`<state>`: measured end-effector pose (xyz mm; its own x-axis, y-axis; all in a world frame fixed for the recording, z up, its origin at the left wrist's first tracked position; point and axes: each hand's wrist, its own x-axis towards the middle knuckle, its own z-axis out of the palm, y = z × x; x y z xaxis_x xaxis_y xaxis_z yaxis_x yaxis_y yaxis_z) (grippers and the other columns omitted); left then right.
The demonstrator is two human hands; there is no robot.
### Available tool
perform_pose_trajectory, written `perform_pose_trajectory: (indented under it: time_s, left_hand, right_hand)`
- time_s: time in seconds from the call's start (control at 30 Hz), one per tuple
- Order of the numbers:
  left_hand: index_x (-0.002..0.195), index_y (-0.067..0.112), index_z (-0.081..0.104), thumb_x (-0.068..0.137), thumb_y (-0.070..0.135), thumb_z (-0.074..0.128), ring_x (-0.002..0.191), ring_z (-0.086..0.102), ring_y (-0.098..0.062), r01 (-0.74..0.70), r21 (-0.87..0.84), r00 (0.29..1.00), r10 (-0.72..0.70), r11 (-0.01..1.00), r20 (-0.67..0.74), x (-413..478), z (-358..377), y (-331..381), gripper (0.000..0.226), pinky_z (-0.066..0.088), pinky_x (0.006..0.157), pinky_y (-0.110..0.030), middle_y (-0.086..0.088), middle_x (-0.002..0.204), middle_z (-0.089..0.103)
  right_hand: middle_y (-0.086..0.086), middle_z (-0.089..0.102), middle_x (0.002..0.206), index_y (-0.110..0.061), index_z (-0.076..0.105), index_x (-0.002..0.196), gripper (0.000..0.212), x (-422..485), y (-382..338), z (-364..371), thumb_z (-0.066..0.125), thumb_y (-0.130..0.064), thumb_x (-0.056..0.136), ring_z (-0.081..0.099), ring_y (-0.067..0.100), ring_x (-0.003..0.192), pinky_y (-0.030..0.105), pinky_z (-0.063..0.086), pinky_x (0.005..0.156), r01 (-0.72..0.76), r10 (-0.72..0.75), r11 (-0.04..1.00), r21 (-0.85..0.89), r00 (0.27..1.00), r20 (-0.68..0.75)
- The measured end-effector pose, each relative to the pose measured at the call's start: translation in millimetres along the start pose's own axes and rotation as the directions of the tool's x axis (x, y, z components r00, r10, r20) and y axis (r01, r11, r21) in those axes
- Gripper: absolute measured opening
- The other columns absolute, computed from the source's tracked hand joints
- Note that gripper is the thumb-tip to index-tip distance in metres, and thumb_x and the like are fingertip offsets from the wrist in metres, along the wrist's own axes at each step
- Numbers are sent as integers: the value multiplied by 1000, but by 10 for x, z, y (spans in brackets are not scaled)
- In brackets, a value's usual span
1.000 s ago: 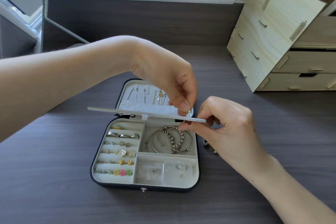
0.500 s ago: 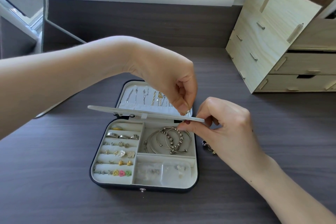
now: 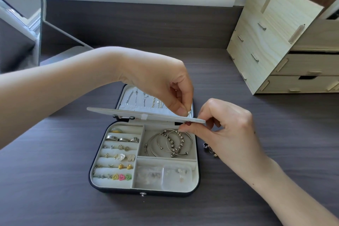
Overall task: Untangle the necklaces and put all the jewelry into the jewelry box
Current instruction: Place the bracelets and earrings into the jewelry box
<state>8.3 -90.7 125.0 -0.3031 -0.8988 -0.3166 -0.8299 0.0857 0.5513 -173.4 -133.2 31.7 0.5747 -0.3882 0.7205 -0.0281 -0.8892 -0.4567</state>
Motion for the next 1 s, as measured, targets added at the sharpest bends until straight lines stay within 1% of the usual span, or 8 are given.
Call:
perform_pose_trajectory:
  time_s: [0.1, 0.17, 0.23, 0.5, 0.6, 0.73, 0.87, 1.0]
  left_hand:
    - [76, 30, 68, 52, 57, 71, 78, 68, -18, -9, -17, 1000, 9, 1000, -5, 42, 31, -47, 36, 55, 79, -44, 2, 82, 71]
    - [78, 31, 69, 61, 47, 79, 76, 68, -13, -50, -65, 998, 53, 997, 45, 39, 17, -44, 25, 54, 76, -28, 2, 83, 72]
    - [79, 30, 70, 66, 36, 71, 74, 67, -9, -65, -114, 995, 72, 991, 66, 34, 4, -45, 14, 51, 71, -16, 1, 83, 72]
    - [83, 25, 71, 71, 25, 71, 75, 67, -11, -118, -224, 989, 135, 968, 65, 47, 29, -118, 12, 52, 72, -19, 1, 85, 72]
    - [84, 26, 72, 76, 31, 69, 77, 66, -10, -125, -262, 989, 143, 957, 49, 41, 40, -123, 9, 51, 72, -19, 7, 84, 71]
    - [79, 27, 71, 76, 28, 66, 72, 62, -4, -121, -280, 991, 132, 953, 24, 48, 87, -112, 6, 50, 69, -18, 12, 78, 70]
    - [84, 21, 72, 73, 26, 67, 76, 65, -7, -90, -318, 996, 91, 944, -10, 38, 121, -130, 13, 53, 74, -18, 6, 82, 72]
    - [82, 18, 70, 72, 32, 66, 67, 59, 1, -43, -285, 999, 38, 958, -21, 29, 134, -126, 18, 46, 65, -12, 12, 73, 67]
  right_hand:
    - [3, 47, 52, -5, 51, 57, 39, 0, -2, -2, 74, -32, 72, 37, 15, 53, 20, 31, 50, -4, 4, 1000, 4, 1000, 0]
    - [2, 46, 52, -4, 51, 57, 39, -1, 1, -2, 74, -32, 72, 37, 15, 53, 18, 30, 50, -5, 5, 1000, -5, 1000, -1]
    - [1, 47, 52, -4, 52, 57, 39, -4, 8, -2, 74, -32, 72, 38, 15, 52, 19, 31, 50, -7, 7, 1000, -8, 1000, 0]
    - [1, 48, 52, -3, 53, 57, 41, -8, 14, 6, 73, -34, 73, 39, 13, 52, 22, 33, 49, -10, 10, 1000, -17, 1000, -2]
    - [1, 48, 52, -3, 52, 57, 41, -13, 19, 9, 74, -33, 73, 38, 13, 52, 22, 33, 49, -9, 9, 1000, -22, 1000, -5]
    - [2, 48, 52, -2, 53, 57, 42, -17, 22, 9, 73, -35, 74, 39, 14, 51, 22, 33, 50, -14, 14, 1000, -25, 1000, -2]
    - [1, 48, 52, -3, 53, 57, 41, -12, 15, 13, 73, -35, 73, 39, 14, 52, 19, 32, 51, -11, 11, 1000, -19, 1000, -10]
    - [2, 48, 52, -2, 52, 56, 43, -11, 19, 16, 72, -37, 74, 38, 15, 51, 22, 32, 49, -6, 5, 1000, -31, 1000, -8]
